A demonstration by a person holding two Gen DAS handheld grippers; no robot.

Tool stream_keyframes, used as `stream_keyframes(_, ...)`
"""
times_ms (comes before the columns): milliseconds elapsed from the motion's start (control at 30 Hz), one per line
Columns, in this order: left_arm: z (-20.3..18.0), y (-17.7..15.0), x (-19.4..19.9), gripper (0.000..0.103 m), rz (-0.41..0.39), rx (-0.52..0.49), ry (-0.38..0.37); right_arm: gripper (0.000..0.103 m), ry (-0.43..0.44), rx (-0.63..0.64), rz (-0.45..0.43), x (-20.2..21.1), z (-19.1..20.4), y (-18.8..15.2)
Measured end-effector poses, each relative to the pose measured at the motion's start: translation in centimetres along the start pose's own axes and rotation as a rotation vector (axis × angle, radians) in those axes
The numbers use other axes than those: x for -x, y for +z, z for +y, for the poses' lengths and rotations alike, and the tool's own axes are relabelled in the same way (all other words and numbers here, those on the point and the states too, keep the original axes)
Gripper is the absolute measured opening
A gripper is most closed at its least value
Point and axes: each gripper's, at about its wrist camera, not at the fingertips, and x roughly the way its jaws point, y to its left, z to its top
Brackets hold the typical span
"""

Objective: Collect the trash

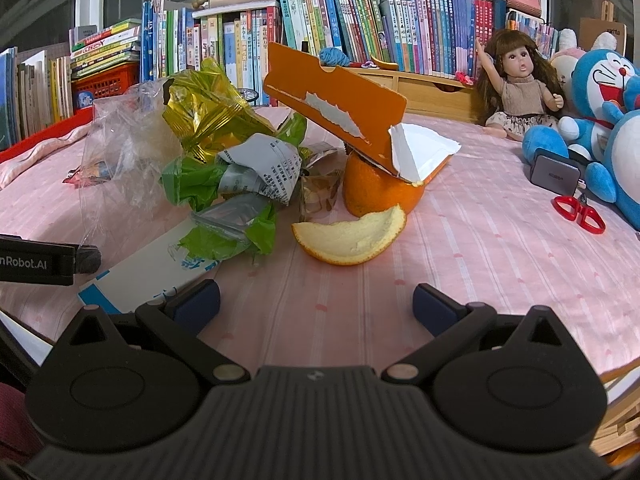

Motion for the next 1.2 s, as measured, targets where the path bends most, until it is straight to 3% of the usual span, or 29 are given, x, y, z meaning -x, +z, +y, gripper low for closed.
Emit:
stream_keyframes(733,0.3,0.3,-0.7,0.103,0.005,0.004,-0.003,0.100,0.039,-0.024,-0.044,0.7,-0.7,0.4)
stream_keyframes(833,0.6,0.7,-0.3,0.102,0.021,0.012,-0.040,0.098,0.034,0.007,-0.072,1.0,-0.7,1.1)
stream_keyframes(967,0.8,0.8,1.3,0.101,-0.020,0.015,-0.093,0.095,0.036,0.016,-0.091,1.1,-1.6,2.2)
stream_keyframes(1200,0.0,0.9,4.2,0.084,-0.058,0.004,-0.253,0.090,0.033,0.010,-0.076,0.4,-2.8,2.7)
